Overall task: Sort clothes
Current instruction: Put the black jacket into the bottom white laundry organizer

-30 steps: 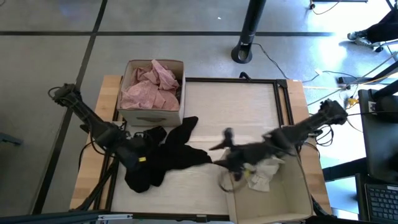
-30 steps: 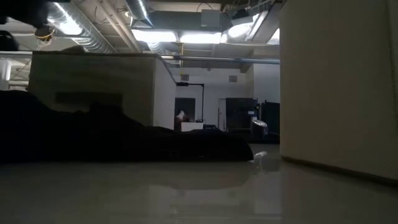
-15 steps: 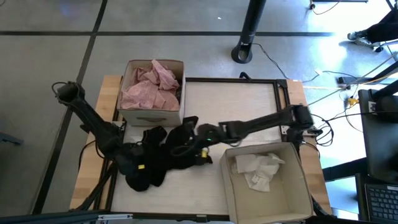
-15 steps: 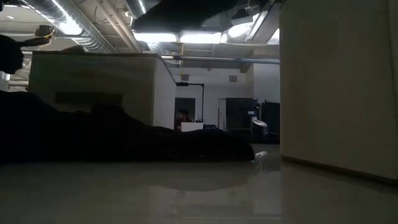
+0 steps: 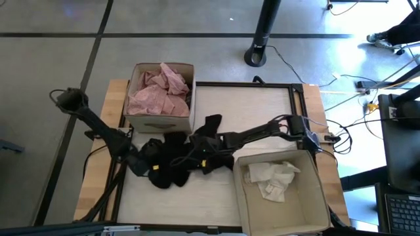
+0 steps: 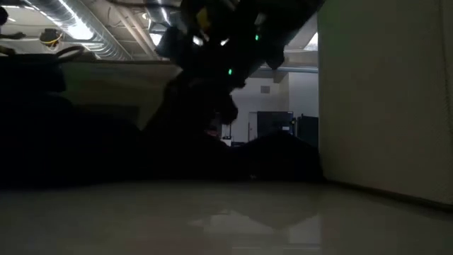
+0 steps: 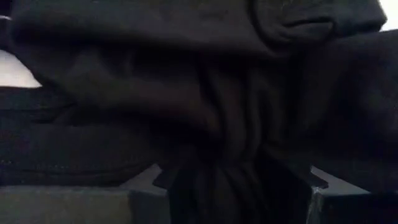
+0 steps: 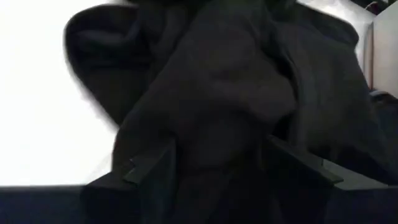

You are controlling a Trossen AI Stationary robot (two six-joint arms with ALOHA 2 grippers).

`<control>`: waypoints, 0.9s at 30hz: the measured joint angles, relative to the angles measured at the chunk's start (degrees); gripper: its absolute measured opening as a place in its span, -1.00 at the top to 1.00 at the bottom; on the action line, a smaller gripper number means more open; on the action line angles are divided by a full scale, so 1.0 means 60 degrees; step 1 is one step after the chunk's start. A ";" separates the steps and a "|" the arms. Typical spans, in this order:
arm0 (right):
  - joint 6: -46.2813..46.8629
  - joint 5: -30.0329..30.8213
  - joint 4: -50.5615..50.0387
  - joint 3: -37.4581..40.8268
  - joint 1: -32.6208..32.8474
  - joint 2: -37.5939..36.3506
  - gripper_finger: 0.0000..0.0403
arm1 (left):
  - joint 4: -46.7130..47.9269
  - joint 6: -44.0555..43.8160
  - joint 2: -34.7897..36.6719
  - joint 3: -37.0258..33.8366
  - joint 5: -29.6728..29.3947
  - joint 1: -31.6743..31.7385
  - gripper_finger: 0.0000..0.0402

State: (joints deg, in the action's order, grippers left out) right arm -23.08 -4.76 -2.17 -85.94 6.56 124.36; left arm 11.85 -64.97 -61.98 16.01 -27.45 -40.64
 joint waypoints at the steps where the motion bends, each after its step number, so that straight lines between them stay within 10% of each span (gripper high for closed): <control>1: -0.0037 0.0039 0.0103 0.0002 -0.0035 0.0115 -0.19 | -0.0238 0.0138 0.0000 -0.0093 -0.0115 0.0110 0.21; 18: 0.0562 0.1092 0.2273 -0.0053 -0.0228 0.1674 -0.12 | -0.3250 0.2481 -0.0011 -0.0615 -0.0366 0.1285 0.21; 27: 0.0391 0.1108 0.2442 -0.0029 -0.0202 0.1850 0.84 | -0.4099 0.3321 -0.0007 -0.0615 -0.1249 0.1266 0.21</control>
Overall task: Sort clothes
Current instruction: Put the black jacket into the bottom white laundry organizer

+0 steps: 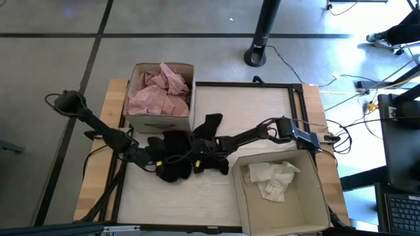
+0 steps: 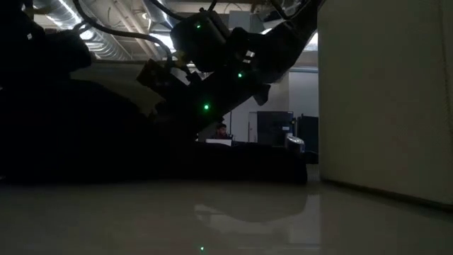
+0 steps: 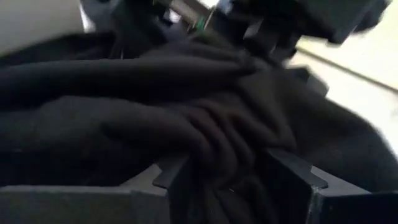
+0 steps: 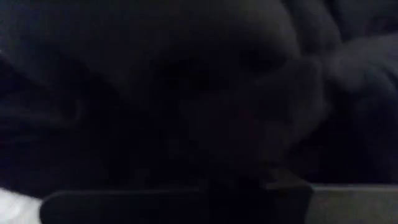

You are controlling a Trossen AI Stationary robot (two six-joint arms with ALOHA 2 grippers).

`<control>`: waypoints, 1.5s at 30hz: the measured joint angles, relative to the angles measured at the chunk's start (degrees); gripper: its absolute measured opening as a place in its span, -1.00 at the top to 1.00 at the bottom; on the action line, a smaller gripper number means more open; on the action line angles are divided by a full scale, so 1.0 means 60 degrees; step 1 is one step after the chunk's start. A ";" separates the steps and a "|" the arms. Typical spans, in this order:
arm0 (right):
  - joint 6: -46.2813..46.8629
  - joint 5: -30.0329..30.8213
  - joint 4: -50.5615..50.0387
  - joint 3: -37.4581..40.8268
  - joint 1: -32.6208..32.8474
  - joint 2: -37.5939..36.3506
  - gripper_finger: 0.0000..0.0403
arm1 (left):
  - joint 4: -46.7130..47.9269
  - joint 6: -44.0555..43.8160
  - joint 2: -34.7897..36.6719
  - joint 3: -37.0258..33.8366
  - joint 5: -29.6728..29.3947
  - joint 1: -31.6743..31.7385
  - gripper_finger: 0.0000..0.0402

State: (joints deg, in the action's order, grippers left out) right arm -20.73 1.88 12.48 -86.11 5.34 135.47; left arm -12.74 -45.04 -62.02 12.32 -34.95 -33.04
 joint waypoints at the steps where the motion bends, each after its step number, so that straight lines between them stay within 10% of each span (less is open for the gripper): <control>1: -0.0097 0.0025 0.0149 0.0011 0.0029 0.0006 0.84 | -0.0123 0.0102 0.0000 0.0005 -0.0117 -0.0042 0.21; 28: -0.3286 0.4160 -0.1306 -0.0008 0.1729 -0.4966 0.83 | -0.0225 0.2465 0.0874 0.1575 -0.1289 -0.2106 0.21; 45: -0.4667 0.5842 -0.4320 -0.2960 0.2368 -0.7245 0.84 | -0.0011 0.2582 0.1045 0.1570 -0.1262 -0.2453 0.21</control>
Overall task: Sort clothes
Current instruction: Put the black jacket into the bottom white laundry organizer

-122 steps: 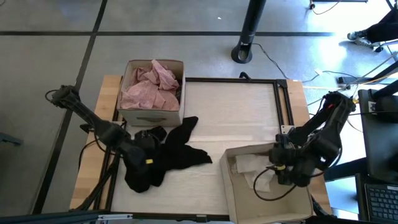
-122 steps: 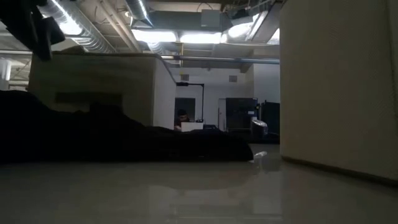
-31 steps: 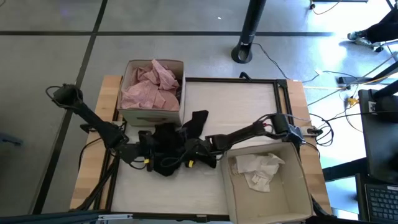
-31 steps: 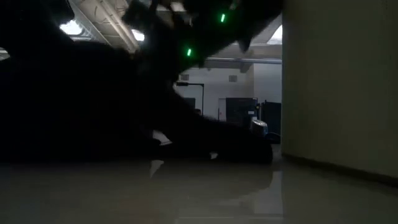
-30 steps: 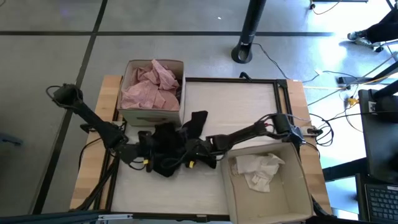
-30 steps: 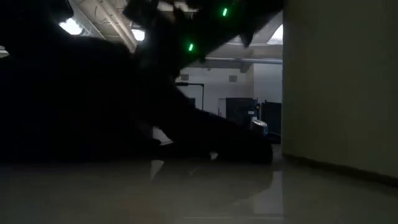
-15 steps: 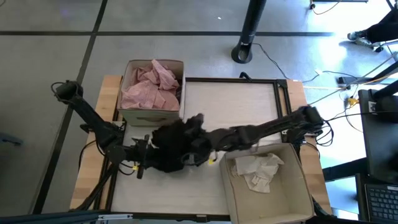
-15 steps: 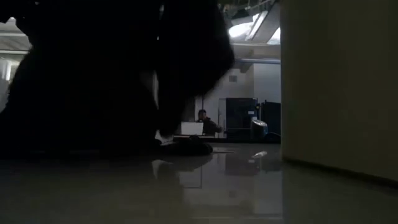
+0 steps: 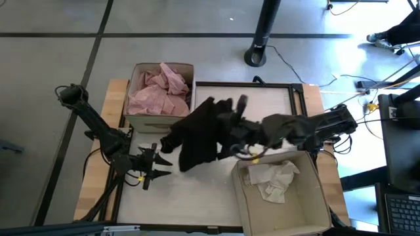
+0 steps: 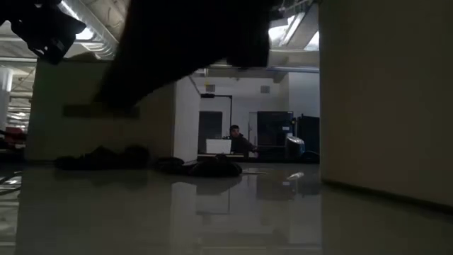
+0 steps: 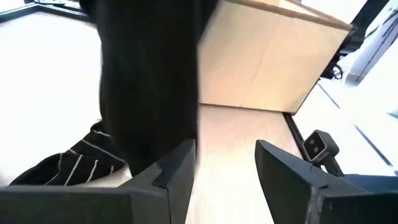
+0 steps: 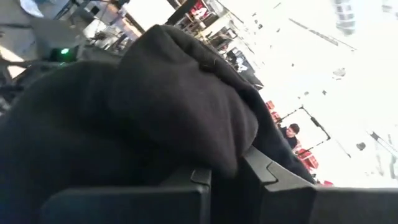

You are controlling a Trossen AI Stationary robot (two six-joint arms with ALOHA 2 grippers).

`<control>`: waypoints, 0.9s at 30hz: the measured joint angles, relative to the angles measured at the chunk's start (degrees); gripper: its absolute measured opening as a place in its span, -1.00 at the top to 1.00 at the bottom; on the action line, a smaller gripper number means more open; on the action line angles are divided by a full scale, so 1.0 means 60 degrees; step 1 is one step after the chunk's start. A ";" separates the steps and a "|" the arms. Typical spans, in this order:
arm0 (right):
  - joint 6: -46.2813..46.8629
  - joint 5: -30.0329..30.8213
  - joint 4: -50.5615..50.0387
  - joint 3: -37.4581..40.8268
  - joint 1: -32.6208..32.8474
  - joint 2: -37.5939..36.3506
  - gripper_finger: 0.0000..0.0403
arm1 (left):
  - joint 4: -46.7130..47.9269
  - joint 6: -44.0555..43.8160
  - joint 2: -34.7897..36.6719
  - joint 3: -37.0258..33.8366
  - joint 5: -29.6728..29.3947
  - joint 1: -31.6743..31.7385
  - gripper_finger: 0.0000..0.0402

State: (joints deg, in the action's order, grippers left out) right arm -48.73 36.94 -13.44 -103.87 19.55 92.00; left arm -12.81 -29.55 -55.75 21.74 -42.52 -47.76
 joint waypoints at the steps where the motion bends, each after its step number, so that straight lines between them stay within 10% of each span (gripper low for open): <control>1: 0.0001 0.0084 -0.0266 -0.0296 0.0100 -0.0042 0.84 | 0.0057 -0.0018 0.0000 0.0000 0.0000 0.0002 0.21; 15: 0.0392 0.4206 -0.4102 -0.4573 0.3260 -0.0093 0.81 | 0.0118 -0.0079 0.0000 0.0000 -0.0011 0.0013 0.21; 27: 0.0831 0.8863 -0.3732 -0.5188 0.8159 -0.0096 0.80 | 0.0115 -0.0079 0.0000 0.0000 -0.0018 0.0024 0.21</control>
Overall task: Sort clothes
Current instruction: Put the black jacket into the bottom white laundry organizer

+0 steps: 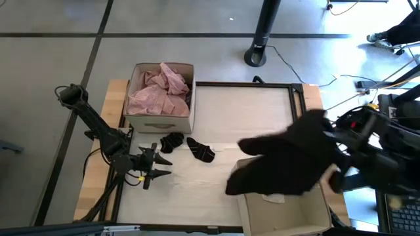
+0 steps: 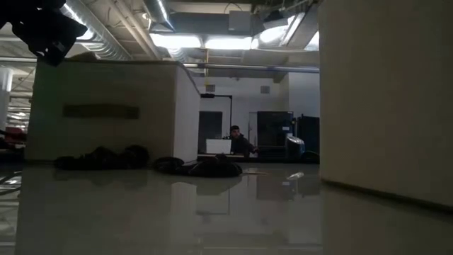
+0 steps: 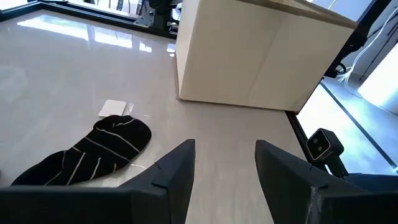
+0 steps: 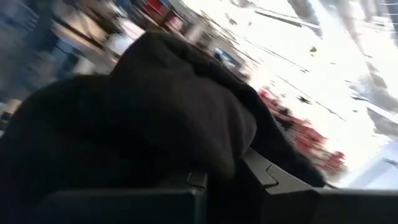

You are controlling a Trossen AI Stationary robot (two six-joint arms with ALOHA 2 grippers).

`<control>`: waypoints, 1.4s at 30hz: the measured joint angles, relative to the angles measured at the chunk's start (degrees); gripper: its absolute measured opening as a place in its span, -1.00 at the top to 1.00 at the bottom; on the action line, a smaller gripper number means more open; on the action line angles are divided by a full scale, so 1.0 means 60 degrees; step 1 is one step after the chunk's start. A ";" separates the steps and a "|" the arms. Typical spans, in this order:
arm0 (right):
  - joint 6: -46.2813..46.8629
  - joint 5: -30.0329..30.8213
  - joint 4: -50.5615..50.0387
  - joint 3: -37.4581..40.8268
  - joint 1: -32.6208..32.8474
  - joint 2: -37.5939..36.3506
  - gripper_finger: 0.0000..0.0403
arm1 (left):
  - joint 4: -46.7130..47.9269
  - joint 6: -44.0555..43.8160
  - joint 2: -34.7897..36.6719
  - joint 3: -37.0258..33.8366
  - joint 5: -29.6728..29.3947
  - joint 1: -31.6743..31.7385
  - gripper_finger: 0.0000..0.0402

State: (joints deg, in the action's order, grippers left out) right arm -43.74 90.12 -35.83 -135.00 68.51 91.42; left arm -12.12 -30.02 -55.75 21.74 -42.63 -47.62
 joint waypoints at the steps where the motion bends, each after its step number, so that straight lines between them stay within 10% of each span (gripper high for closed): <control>1: 0.0209 -0.0003 -0.0020 0.0000 0.0305 -0.0004 0.80 | 0.0000 0.0007 0.0000 0.0000 0.0000 0.0000 0.21; 9: 0.3524 -0.0052 -0.2586 0.0291 0.1705 0.0039 0.81 | 0.0045 0.0160 0.0000 0.0000 -0.0364 0.0005 0.21; 17: 1.2159 -0.1623 -0.9015 0.1657 0.1929 -0.0042 0.81 | 0.0232 0.0160 -0.0004 0.0000 -0.0504 0.0007 0.21; 42: 1.4861 -0.9230 -0.7940 0.9343 -0.2669 -0.0431 0.55 | 0.0213 0.0153 -0.0040 0.0000 -0.0534 0.0211 0.21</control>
State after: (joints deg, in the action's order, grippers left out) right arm 45.42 34.74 -83.48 -78.94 52.49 88.84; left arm -10.84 -29.10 -55.99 21.74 -45.83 -46.35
